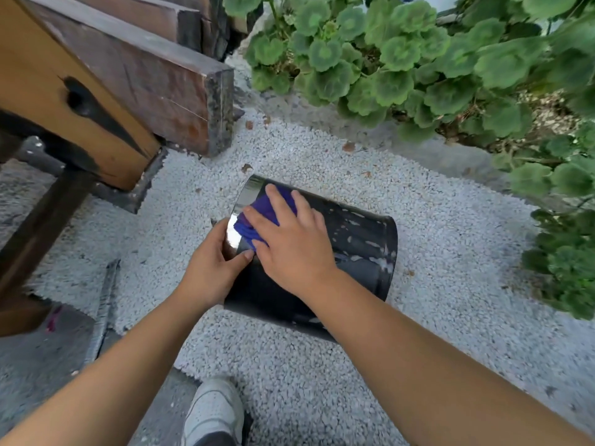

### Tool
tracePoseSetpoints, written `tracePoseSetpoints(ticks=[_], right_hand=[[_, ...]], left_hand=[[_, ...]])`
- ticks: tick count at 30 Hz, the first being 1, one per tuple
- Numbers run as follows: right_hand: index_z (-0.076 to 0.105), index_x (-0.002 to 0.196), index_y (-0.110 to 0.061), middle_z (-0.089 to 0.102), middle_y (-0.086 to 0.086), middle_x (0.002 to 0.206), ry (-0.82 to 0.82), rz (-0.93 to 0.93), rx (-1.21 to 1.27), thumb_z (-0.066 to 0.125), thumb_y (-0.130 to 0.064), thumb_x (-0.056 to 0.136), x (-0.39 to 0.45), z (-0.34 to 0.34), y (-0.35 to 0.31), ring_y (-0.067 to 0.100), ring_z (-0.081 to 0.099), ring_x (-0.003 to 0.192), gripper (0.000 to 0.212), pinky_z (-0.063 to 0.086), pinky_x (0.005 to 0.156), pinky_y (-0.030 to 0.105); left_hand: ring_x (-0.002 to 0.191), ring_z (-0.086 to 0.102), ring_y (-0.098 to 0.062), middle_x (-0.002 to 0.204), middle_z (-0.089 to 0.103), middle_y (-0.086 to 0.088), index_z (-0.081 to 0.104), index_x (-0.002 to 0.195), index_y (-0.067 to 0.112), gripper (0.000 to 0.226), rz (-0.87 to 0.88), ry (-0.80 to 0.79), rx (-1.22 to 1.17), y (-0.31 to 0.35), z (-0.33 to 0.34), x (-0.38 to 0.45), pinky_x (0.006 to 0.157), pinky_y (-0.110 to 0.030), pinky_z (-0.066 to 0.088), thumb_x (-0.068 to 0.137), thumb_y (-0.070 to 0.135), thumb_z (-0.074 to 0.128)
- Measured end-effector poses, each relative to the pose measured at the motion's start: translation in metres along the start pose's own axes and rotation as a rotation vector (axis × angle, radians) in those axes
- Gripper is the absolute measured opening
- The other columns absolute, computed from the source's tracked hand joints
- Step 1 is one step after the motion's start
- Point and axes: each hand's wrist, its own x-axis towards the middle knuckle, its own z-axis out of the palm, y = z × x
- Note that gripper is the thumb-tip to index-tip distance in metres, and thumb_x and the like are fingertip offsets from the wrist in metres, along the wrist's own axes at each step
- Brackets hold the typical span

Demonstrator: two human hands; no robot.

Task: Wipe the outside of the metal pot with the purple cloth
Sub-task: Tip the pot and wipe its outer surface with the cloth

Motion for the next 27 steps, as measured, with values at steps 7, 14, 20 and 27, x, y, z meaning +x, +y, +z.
tracePoseSetpoints(ticks=[7,14,20,27], right_hand=[[0.044,0.143,-0.033,0.029,0.006,0.160,-0.030,0.124,-0.033,0.056,-0.039,0.092,-0.012,0.009,0.023,0.043,0.029,0.140,0.053,0.030,0.109,0.056],[0.050,0.139,-0.034,0.040,0.006,0.155,0.017,0.272,-0.068,0.054,-0.043,0.088,-0.027,0.002,0.051,0.040,0.041,0.134,0.052,0.038,0.105,0.055],[0.051,0.137,-0.033,0.041,0.003,0.154,0.092,0.345,0.002,0.042,-0.048,0.084,-0.040,-0.004,0.068,0.035,0.038,0.134,0.055,0.039,0.107,0.054],[0.049,0.141,-0.028,0.038,0.009,0.155,0.140,0.288,0.084,0.053,-0.050,0.087,-0.041,-0.014,0.066,0.037,0.035,0.139,0.058,0.032,0.114,0.052]], left_hand=[[0.083,0.062,-0.026,0.087,0.065,-0.009,0.058,0.105,0.023,0.023,-0.092,0.029,0.104,-0.016,-0.001,0.014,0.072,-0.036,0.048,0.087,0.017,0.072],[0.086,0.063,-0.016,0.090,0.068,0.003,0.058,0.109,0.029,0.028,-0.154,0.009,0.015,-0.019,-0.003,0.019,0.074,-0.031,0.048,0.088,0.017,0.072],[0.088,0.073,-0.027,0.093,0.076,0.000,0.062,0.097,0.035,0.028,-0.202,-0.130,-0.335,-0.010,-0.008,0.007,0.071,-0.037,0.059,0.080,0.016,0.074],[0.096,0.070,-0.020,0.104,0.073,-0.002,0.053,0.120,0.031,0.048,-0.099,-0.296,-0.487,0.003,0.009,-0.007,0.079,-0.030,0.055,0.080,0.006,0.065]])
